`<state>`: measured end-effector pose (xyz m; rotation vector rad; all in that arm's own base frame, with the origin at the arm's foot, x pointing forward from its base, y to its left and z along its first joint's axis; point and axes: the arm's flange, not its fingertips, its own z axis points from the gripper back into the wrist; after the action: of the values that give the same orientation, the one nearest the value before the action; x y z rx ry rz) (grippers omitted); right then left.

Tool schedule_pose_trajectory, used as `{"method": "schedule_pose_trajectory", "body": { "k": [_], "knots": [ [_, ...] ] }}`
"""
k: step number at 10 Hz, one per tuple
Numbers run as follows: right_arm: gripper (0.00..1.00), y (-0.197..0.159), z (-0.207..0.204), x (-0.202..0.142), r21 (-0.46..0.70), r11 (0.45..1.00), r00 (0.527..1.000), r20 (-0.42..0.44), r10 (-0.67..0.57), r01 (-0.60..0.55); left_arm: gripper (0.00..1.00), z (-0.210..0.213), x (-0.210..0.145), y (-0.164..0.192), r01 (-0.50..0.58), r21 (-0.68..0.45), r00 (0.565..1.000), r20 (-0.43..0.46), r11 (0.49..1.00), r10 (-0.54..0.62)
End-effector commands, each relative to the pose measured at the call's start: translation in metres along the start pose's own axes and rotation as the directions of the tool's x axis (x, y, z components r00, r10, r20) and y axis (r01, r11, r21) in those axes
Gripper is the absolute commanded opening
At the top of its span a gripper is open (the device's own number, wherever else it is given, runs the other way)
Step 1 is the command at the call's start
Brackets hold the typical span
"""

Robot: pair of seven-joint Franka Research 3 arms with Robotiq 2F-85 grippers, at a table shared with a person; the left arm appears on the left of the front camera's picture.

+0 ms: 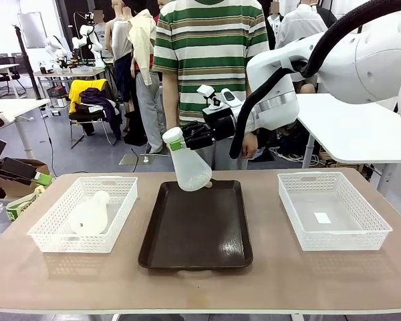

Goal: Prepare the laboratory tools.
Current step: Place the picked Big flask upright in the Handle tray as instructed by the person.

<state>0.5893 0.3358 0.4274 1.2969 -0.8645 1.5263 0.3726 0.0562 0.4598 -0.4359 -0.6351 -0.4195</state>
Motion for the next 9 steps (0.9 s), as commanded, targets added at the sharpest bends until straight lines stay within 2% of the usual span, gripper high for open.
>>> {"method": "schedule_pose_trajectory", "body": {
  "k": [1, 2, 4, 5, 7, 9],
  "knots": [
    [0.00, 0.000, 0.002, -0.003, -0.003, 1.000, 1.000, 0.002, -0.006, 0.006, 1.00, -0.002, -0.001, 0.002, 0.010, -0.020, 1.000, 0.011, 1.000, -0.009],
    [0.00, -0.001, -0.003, -0.012, 0.076, 0.997, 0.997, 0.078, 0.006, -0.012, 1.00, -0.002, -0.001, 0.002, 0.010, -0.020, 1.000, 0.011, 1.000, -0.009],
    [0.00, -0.002, 0.004, -0.045, 0.091, 0.992, 0.965, 0.255, 0.057, -0.083, 1.00, -0.002, -0.001, 0.002, 0.010, -0.020, 1.000, 0.011, 1.000, -0.009],
    [0.00, -0.003, 0.003, -0.058, 0.107, 0.988, 0.950, 0.301, 0.077, -0.114, 1.00, -0.002, -0.001, 0.002, 0.010, -0.020, 1.000, 0.011, 1.000, -0.009],
    [0.00, -0.006, 0.004, -0.078, 0.076, 0.988, 0.931, 0.353, 0.098, -0.132, 1.00, -0.002, -0.001, 0.002, 0.010, -0.020, 1.000, 0.011, 1.000, -0.009],
    [0.00, -0.012, 0.007, -0.094, 0.009, 0.992, 0.929, 0.353, 0.114, -0.125, 1.00, -0.002, -0.001, 0.002, 0.010, -0.020, 1.000, 0.011, 1.000, -0.009]
  ]
}}
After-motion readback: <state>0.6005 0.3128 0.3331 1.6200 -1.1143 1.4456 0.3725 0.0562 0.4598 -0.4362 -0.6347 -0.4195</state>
